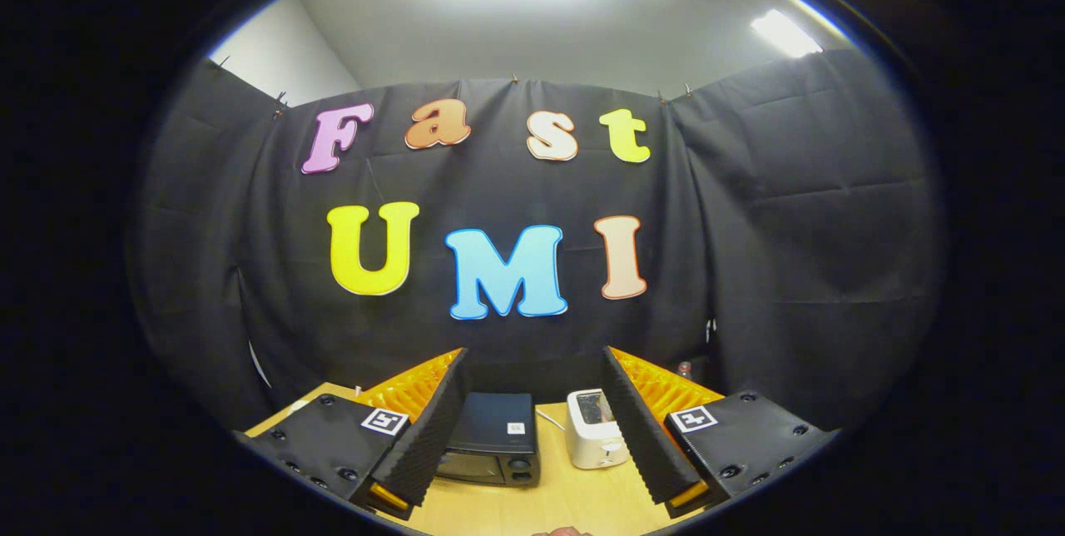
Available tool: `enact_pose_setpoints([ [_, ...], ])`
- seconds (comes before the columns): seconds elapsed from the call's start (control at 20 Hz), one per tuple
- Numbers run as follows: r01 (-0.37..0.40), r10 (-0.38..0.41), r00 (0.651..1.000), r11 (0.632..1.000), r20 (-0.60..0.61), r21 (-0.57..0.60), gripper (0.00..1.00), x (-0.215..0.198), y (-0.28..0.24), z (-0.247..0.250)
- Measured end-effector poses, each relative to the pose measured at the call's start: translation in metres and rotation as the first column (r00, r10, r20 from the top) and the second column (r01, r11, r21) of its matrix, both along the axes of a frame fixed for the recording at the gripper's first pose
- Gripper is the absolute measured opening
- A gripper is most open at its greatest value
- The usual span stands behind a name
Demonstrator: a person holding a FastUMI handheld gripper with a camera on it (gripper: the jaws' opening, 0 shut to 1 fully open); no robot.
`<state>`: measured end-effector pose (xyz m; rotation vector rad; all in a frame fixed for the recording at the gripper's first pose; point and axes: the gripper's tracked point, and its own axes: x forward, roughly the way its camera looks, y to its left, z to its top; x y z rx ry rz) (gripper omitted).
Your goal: Open the toaster oven, put the food inside, and close the toaster oven door.
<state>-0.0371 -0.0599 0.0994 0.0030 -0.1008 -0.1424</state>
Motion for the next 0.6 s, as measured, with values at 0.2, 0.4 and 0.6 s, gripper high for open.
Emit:
enact_pose_setpoints([
  [0.2,0.018,-0.02,0.999,0.999,-0.05,-0.036,0.98,-0.002,-0.011,-0.016],
  [0.4,-0.021,0.02,0.994,1.0,-0.105,-0.008,0.98,0.017,-0.004,-0.026],
  [0.6,-0.077,0.074,0.988,0.997,-0.134,-0.012,0.98,0.035,0.01,-0.031],
])
